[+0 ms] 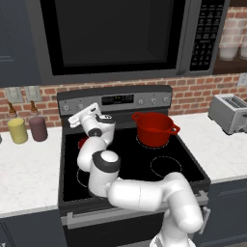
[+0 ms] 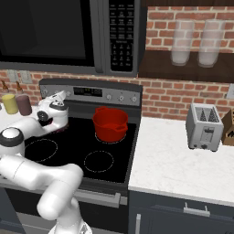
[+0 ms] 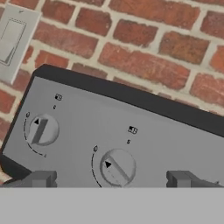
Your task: Turn off the rear left burner of the stove.
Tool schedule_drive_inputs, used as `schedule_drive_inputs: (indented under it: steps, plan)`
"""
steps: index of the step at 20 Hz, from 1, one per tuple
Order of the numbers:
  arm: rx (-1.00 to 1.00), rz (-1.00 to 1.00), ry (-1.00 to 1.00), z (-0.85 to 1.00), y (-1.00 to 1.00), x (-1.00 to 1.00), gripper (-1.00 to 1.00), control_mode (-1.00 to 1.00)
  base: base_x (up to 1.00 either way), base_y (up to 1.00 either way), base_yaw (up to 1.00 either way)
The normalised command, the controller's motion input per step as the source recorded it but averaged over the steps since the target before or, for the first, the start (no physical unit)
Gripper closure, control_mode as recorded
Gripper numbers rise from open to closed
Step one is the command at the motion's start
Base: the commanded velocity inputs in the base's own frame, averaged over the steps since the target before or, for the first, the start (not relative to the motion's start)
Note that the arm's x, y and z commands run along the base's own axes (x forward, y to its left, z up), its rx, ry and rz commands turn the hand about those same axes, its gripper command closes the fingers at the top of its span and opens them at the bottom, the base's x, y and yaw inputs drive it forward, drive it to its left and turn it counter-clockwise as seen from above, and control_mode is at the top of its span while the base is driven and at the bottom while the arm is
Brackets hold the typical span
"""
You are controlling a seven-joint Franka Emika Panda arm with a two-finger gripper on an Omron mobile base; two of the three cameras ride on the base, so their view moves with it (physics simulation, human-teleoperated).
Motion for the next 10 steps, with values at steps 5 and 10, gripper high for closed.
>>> schedule_drive_inputs:
  steps: [5, 10]
  plan:
    - [0.0, 0.01, 0.02, 0.0, 0.0, 0.42, -1.0, -1.0, 0.0, 0.0, 0.0]
    - [-0.01, 0.03, 0.0, 0.0, 0.0, 0.29, -1.0, -1.0, 0.0, 0.0, 0.0]
